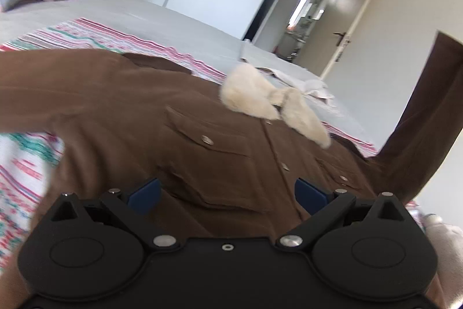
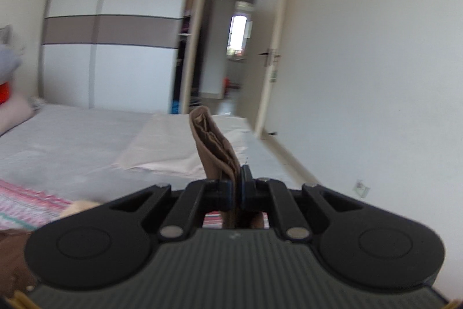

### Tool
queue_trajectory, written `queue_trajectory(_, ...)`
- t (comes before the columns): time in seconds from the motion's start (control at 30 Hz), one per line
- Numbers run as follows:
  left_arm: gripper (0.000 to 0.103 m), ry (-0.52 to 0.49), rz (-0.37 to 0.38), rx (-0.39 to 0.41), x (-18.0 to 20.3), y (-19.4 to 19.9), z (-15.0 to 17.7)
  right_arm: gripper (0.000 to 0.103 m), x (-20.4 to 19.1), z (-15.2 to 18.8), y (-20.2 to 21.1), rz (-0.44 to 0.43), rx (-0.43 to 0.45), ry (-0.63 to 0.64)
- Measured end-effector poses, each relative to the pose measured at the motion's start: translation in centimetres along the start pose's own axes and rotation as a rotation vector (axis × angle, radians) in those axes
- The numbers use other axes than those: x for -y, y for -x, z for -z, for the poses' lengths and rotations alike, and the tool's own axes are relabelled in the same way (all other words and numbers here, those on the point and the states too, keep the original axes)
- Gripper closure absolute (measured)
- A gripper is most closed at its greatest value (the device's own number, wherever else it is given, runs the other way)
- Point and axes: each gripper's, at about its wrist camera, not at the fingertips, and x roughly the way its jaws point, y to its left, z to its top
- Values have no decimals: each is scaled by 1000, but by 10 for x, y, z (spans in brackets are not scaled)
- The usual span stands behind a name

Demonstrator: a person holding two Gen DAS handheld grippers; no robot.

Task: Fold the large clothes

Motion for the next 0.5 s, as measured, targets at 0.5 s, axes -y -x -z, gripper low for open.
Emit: queue_trajectory(0.5,3,135,-36,34,-43,19,-25,78,-226,72,-36,-457,-382,97)
